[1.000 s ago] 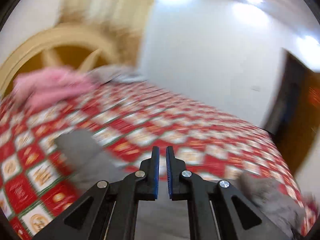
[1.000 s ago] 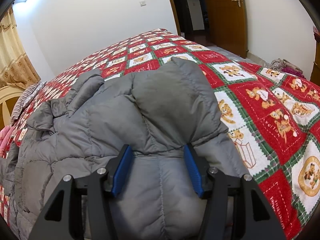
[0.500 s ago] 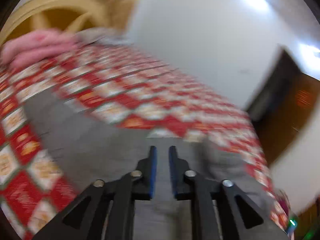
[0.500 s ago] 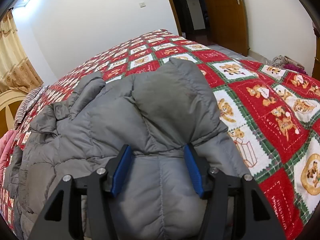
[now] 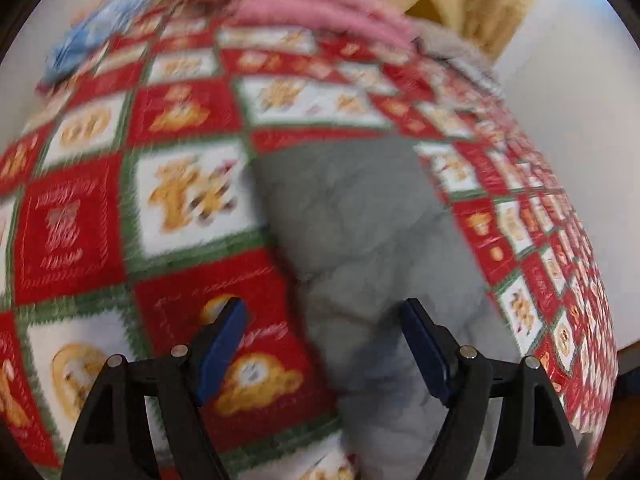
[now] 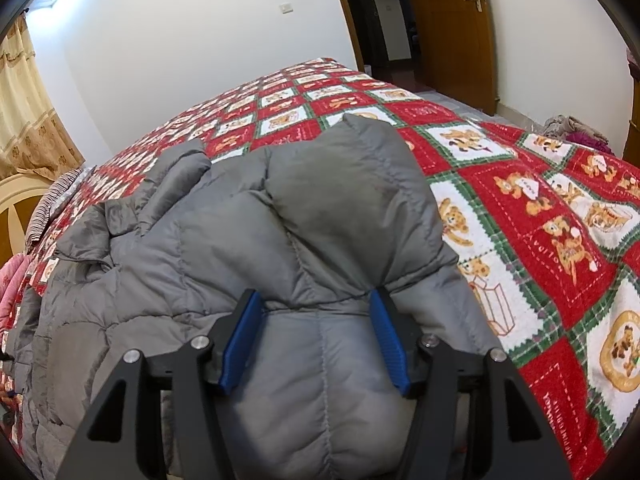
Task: Fold large clothes
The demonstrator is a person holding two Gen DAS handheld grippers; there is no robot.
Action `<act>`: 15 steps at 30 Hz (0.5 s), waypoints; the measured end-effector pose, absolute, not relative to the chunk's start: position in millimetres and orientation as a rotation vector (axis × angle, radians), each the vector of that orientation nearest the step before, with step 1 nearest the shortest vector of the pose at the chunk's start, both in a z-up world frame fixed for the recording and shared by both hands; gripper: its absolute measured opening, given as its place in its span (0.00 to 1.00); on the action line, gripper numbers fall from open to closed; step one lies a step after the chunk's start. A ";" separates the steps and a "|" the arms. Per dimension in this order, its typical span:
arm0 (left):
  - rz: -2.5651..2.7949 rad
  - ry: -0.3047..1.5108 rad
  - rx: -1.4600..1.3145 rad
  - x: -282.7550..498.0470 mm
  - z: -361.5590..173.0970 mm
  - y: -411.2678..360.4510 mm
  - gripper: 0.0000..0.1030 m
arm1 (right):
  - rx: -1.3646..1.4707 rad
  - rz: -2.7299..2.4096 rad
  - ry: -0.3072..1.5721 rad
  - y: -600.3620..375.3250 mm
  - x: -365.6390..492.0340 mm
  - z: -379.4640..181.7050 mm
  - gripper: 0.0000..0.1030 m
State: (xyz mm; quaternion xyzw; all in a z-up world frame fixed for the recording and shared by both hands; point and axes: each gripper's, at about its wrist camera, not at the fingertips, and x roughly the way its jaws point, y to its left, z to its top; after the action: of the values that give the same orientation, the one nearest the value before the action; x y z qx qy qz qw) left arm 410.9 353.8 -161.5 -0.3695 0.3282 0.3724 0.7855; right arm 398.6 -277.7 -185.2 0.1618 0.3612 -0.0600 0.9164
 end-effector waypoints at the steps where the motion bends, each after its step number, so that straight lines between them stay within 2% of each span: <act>1: 0.758 0.694 -0.798 413.8 -161.6 353.1 0.75 | 0.331 -0.124 0.744 -277.6 398.8 -185.4 0.58; 3: 0.719 0.701 -0.794 417.7 -169.0 348.4 0.47 | 0.329 -0.124 0.744 -277.4 399.1 -185.7 0.58; 4: 0.727 0.704 -0.777 416.0 -170.3 345.0 0.45 | 0.328 -0.125 0.744 -277.5 399.1 -185.8 0.58; 5: 0.720 0.687 -0.760 412.7 -169.8 342.6 0.35 | 0.328 -0.125 0.744 -277.6 399.1 -185.8 0.58; 6: 0.690 0.672 -0.757 410.2 -169.3 341.5 0.17 | 0.329 -0.124 0.744 -277.8 399.0 -185.8 0.58; 7: 0.644 0.657 -0.770 408.8 -169.2 340.9 0.11 | 0.330 -0.124 0.744 -277.6 398.9 -185.7 0.58; 9: 0.637 0.628 -0.741 408.9 -160.0 335.6 0.06 | 0.330 -0.124 0.744 -277.6 398.9 -185.6 0.58; 15: 0.474 0.424 -0.456 418.9 -81.8 262.7 0.05 | 0.334 -0.121 0.742 -278.3 398.9 -185.5 0.58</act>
State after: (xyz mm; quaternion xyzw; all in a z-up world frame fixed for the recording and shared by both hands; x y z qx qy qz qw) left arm 418.9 262.7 -81.8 -0.2221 0.2067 0.2308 0.9245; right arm 398.9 -278.3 -185.5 0.1625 0.3605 -0.0590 0.9166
